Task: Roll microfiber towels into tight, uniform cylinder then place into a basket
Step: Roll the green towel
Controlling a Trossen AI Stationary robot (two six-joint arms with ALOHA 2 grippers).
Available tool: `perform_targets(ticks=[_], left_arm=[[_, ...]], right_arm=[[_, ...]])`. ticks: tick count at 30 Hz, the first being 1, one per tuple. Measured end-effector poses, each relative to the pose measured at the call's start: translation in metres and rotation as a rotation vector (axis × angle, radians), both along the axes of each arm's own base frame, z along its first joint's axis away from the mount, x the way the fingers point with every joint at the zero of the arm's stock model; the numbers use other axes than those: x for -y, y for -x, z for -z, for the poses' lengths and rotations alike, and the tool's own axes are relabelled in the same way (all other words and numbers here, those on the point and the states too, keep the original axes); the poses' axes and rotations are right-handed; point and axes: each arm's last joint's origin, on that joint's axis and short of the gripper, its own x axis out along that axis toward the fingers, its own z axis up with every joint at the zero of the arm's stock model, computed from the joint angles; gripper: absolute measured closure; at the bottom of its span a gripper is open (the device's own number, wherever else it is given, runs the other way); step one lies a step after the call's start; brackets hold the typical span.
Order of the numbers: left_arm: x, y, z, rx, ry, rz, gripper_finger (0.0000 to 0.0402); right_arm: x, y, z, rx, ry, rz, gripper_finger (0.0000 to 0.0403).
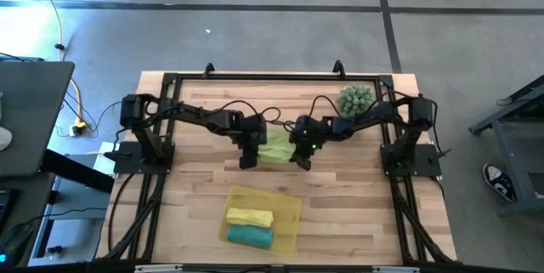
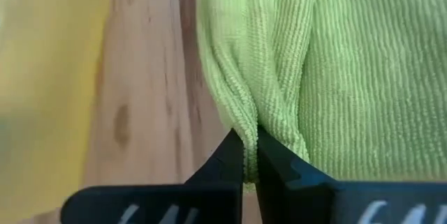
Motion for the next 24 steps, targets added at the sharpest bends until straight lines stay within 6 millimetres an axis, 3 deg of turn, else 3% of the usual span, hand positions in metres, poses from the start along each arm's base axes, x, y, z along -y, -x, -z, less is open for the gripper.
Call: perform_targets(ticks=[9,15,18,24], left_arm=[[0.024,0.004,-0.018,-0.093,-0.439,0.107,0.0245],[0.059,-0.009,-0.043,0.091,-0.404,0.159,0.0245],[0.073,-0.016,-0.042,0.154,-0.430,0.230,0.0244],[0.069,-0.028,-0.026,0.175,-0.465,0.236,0.0228]], right_arm=[[0.017,0.006,0.000,-0.099,-0.284,0.163,0.0402],[0.024,0.009,0.001,-0.138,-0.323,0.214,0.0403],[0.025,0.010,0.001,-0.138,-0.324,0.217,0.0403],[0.024,0.009,0.001,-0.142,-0.328,0.228,0.0403]])
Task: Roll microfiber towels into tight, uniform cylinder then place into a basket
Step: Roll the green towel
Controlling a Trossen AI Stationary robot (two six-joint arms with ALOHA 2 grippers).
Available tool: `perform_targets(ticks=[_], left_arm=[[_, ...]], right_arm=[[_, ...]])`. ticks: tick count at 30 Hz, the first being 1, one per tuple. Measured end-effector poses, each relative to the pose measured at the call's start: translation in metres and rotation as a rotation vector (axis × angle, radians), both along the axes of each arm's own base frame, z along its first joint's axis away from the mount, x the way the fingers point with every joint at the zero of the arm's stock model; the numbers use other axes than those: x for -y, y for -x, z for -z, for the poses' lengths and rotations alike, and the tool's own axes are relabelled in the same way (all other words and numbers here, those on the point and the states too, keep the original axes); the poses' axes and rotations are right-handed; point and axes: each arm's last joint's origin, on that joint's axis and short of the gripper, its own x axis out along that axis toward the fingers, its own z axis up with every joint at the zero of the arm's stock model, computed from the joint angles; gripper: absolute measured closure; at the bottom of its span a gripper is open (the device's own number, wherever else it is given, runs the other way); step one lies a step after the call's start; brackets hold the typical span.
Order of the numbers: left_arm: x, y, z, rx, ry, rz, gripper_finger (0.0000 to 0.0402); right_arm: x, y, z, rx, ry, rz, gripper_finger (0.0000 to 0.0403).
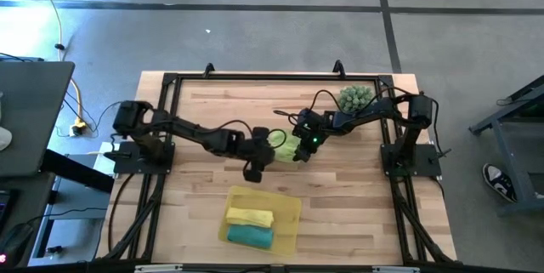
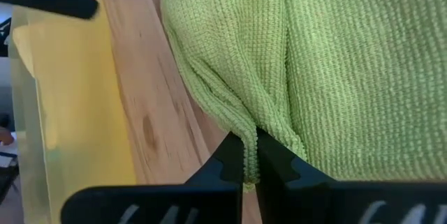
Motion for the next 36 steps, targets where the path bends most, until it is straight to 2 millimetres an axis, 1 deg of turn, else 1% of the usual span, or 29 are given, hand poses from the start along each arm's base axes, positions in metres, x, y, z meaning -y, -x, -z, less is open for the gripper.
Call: perform_targets(ticks=[2,7,10,13,16,18,20,23,26,27,29,31,34,36], left_arm=[[-0.006,-0.004,0.005,0.011,-0.004,-0.020,0.0221],[-0.020,-0.006,0.024,-0.043,0.037,-0.034,0.0205],[-0.025,-0.008,0.037,-0.076,0.004,-0.048,0.0198],[-0.033,-0.009,0.046,-0.098,-0.037,-0.059,0.0196],[-0.042,-0.010,0.053,-0.105,-0.001,-0.085,0.0202],[-0.047,-0.009,0.057,-0.111,0.073,-0.105,0.0218],[-0.051,-0.007,0.059,-0.112,0.177,-0.114,0.0246],[-0.057,-0.006,0.059,-0.101,0.317,-0.120,0.0305],[-0.059,-0.003,0.060,-0.113,0.422,-0.116,0.0367],[-0.060,-0.002,0.060,-0.114,0.476,-0.112,0.0382],[-0.066,0.000,0.062,-0.112,0.592,-0.127,0.0391],[-0.073,0.003,0.062,-0.110,0.700,-0.140,0.0384],[-0.081,0.008,0.063,-0.121,0.788,-0.182,0.0380],[-0.086,0.010,0.064,-0.125,0.818,-0.219,0.0385]], right_arm=[[0.000,0.000,0.000,0.000,0.002,0.003,0.0403],[0.000,0.000,0.000,0.002,0.004,0.004,0.0403],[0.000,-0.001,0.000,0.005,0.008,0.005,0.0403],[0.001,-0.001,-0.001,0.011,0.014,0.008,0.0403],[0.001,-0.001,-0.001,0.014,0.016,0.008,0.0403],[0.001,-0.001,-0.001,0.018,0.022,0.003,0.0403],[0.001,-0.001,-0.001,0.028,0.035,-0.014,0.0403],[0.001,-0.001,-0.001,0.043,0.057,-0.039,0.0400],[0.001,-0.001,-0.002,0.068,0.092,-0.076,0.0383],[0.001,-0.001,-0.002,0.077,0.104,-0.091,0.0374],[0.002,-0.002,-0.004,0.092,0.124,-0.110,0.0354],[0.002,-0.002,-0.006,0.122,0.160,-0.149,0.0333],[-0.001,0.001,-0.015,0.173,0.232,-0.235,0.0304],[-0.006,0.003,-0.024,0.213,0.288,-0.298,0.0290]])
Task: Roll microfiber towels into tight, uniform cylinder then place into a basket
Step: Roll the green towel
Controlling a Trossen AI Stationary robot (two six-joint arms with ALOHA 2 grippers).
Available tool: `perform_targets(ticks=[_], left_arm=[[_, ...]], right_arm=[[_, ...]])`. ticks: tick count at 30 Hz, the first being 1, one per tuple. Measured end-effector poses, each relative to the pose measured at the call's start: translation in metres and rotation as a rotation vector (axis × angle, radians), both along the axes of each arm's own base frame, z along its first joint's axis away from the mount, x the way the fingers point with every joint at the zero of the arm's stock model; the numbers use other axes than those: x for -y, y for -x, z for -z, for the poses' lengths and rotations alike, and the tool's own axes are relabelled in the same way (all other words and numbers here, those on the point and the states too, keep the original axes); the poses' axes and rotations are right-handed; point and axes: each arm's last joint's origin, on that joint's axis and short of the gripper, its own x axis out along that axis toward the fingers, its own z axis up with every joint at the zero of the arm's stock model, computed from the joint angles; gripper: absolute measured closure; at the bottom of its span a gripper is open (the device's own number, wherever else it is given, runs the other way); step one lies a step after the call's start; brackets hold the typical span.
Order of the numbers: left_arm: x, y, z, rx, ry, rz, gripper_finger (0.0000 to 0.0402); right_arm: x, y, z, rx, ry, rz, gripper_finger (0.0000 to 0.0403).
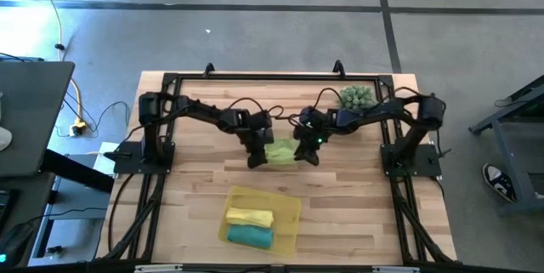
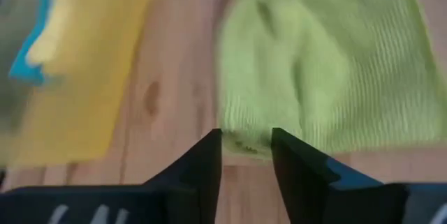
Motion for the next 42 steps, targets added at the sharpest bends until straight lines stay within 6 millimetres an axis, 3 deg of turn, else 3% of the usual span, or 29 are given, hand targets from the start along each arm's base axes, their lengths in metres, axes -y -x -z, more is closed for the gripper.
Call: perform_targets(ticks=[5,10,14,17,21,26,30,35,42], left_arm=[[-0.012,0.007,0.001,-0.051,0.067,-0.078,0.0397],[-0.015,0.009,0.001,-0.075,0.096,-0.131,0.0397],[-0.016,0.009,0.001,-0.076,0.096,-0.140,0.0397],[-0.016,0.009,0.001,-0.083,0.103,-0.156,0.0397],[-0.016,0.009,0.001,-0.084,0.102,-0.161,0.0397],[-0.014,0.008,0.000,-0.088,0.103,-0.167,0.0397],[-0.014,0.008,0.000,-0.088,0.101,-0.167,0.0397],[-0.013,0.007,0.000,-0.086,0.104,-0.165,0.0398],[-0.013,0.007,0.000,-0.085,0.117,-0.167,0.0398]], right_arm=[[-0.028,0.001,-0.029,0.176,0.265,-0.219,0.0280],[-0.073,-0.003,-0.032,0.262,0.671,-0.428,0.0279],[-0.094,-0.008,-0.026,0.242,0.912,-0.379,0.0279],[-0.102,-0.013,-0.021,0.247,0.991,-0.331,0.0279],[-0.104,-0.017,-0.010,0.247,1.026,-0.377,0.0279],[-0.093,-0.020,0.000,0.200,0.987,-0.337,0.0273],[-0.083,-0.020,0.002,0.169,0.960,-0.279,0.0248],[-0.081,-0.021,0.004,0.170,1.010,-0.338,0.0211],[-0.074,-0.023,0.024,0.108,1.003,-0.358,0.0201]])
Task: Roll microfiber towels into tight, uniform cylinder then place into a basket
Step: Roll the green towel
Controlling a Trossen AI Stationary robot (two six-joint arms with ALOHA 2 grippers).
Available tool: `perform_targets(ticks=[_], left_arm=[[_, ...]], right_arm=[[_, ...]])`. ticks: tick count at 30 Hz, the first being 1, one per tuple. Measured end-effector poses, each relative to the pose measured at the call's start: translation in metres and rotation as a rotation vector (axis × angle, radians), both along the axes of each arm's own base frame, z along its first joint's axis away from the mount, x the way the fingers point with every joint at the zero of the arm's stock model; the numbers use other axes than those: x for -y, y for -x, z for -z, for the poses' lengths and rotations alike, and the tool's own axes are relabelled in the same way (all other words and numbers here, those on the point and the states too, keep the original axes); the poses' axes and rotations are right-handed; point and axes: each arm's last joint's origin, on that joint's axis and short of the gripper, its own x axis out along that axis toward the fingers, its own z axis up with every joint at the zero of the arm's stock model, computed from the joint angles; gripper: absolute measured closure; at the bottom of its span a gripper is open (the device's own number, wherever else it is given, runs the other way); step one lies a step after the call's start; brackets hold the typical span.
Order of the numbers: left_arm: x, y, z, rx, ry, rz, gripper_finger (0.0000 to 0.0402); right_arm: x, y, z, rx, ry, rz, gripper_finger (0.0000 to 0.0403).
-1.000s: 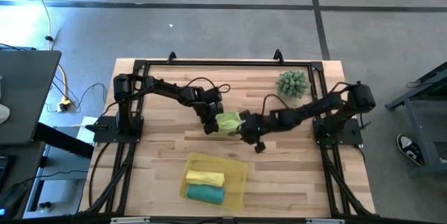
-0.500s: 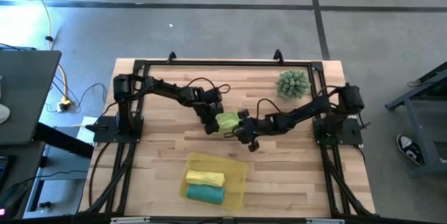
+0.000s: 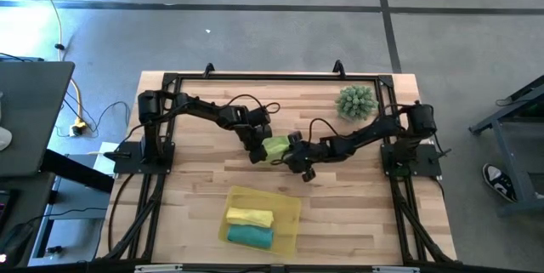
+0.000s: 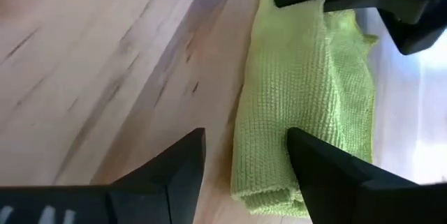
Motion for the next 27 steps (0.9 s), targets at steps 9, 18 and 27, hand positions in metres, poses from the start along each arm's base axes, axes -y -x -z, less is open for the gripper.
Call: perform_targets(ticks=[9,18,27], left_arm=[[0.003,0.001,0.000,0.011,0.125,0.008,0.0394],[0.003,0.000,0.000,0.021,0.140,0.022,0.0361],[0.000,-0.002,-0.006,0.036,0.012,0.046,0.0326]], right_arm=[[0.008,0.000,0.007,-0.002,0.014,0.167,0.0204],[0.016,0.002,0.010,0.001,-0.120,0.323,0.0292],[0.017,0.004,0.011,-0.012,-0.293,0.377,0.0389]])
